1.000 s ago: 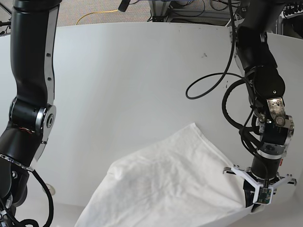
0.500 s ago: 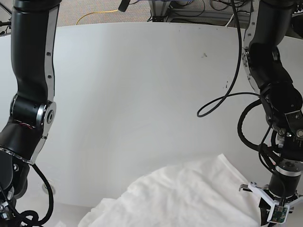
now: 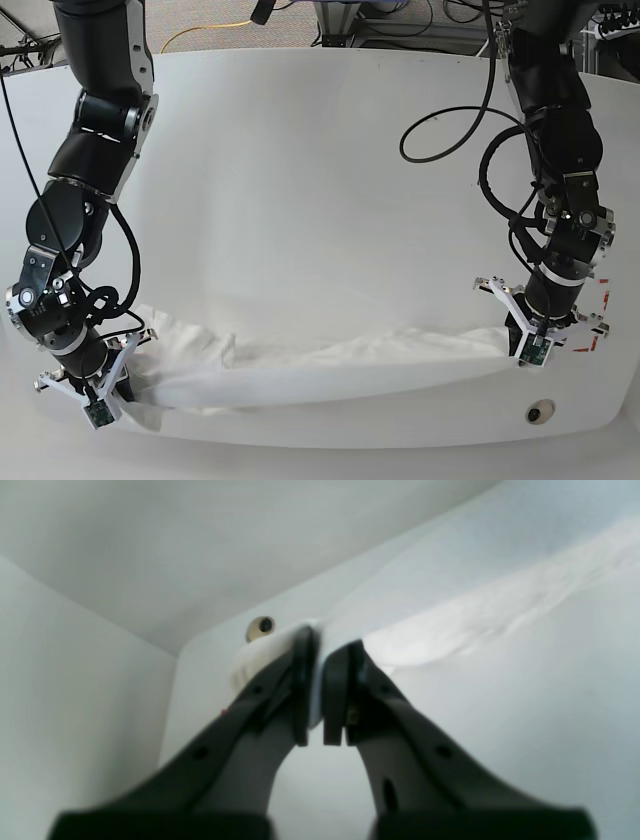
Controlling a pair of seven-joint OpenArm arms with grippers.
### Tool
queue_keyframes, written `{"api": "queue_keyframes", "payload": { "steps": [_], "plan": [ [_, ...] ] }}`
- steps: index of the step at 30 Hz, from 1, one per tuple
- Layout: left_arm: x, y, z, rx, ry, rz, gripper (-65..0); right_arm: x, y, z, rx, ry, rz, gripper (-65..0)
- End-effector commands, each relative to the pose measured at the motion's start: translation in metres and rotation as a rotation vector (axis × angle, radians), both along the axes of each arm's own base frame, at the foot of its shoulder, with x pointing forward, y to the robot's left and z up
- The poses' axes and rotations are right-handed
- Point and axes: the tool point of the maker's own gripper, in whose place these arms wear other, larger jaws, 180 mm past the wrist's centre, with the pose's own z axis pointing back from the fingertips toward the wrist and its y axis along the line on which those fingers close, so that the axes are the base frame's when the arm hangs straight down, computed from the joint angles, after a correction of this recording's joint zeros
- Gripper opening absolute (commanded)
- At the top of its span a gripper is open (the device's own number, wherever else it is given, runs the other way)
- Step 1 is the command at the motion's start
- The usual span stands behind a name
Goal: Fold the T-shirt properly
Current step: 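Lay the shirt flat by sweeping both grippers back across the table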
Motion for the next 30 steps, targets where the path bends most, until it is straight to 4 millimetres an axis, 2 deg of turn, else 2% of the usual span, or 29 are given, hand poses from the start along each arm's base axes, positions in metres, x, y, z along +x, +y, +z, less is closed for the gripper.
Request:
{"api": "queue_keyframes", "payload": {
  "steps": [1,5,9,14,21,26,30],
  "plan": [
    [-0.005,0.002,0.012,0.009,-0.048,0.007,-64.0,-0.009,-0.008,0.009,-0.017,-0.034,-0.026,-65.0],
    [-0.029,-0.002,-0.018,0.017,0.022,-0.005,-64.0,-0.037,0.001,-0.032,-0.020,0.037,-0.019,-65.0],
    [-0.053,-0.003,-0.056,0.019,0.122,-0.008,-64.0,-0.071,-0.001,-0.067,0.012,0.097,-0.054,-65.0],
    [-0.098,-0.002,-0.115,0.018,0.292,-0.007,-64.0,-0.119,-0.002,-0.118,0.035,0.218,-0.089,-65.0],
    [-0.164,-0.001,-0.173,0.020,0.493,-0.007,-64.0,-0.185,0.000,-0.183,0.113,0.399,-0.157,-65.0],
    [-0.199,0.003,-0.195,0.027,0.589,0.001,-64.2,-0.222,0.002,-0.211,0.158,0.487,-0.204,-65.0],
    [-0.214,0.014,-0.202,0.034,0.626,0.022,-64.2,-0.242,0.007,-0.226,0.203,0.531,-0.238,-65.0]
  ]
}}
